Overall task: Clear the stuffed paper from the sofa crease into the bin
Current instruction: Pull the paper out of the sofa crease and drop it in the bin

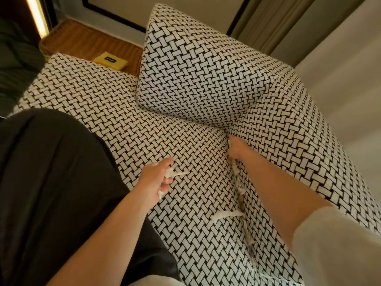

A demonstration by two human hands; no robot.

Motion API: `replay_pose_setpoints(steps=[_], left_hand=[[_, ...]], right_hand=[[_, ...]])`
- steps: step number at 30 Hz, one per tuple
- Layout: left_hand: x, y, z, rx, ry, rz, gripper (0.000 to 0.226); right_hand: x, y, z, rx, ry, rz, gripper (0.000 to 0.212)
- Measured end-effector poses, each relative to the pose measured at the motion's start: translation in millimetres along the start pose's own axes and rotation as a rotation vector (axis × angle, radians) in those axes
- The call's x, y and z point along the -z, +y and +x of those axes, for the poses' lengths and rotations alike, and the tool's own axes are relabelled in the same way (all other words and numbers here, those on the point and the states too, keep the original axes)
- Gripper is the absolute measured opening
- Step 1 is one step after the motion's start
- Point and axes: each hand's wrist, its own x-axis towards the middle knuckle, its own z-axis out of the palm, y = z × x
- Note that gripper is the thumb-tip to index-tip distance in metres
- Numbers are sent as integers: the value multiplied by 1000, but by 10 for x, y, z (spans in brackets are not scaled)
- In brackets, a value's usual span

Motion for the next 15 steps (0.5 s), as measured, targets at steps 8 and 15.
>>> replay_pose_setpoints(steps=[8,15], left_hand=[[-30,-77,188,13,-49,-4,20],[-42,-115,218,39,-63,31,19]], right_hand=[[-104,-46,320,4,-136,-264,28],[-20,-94,288,9,-206,-497,33]])
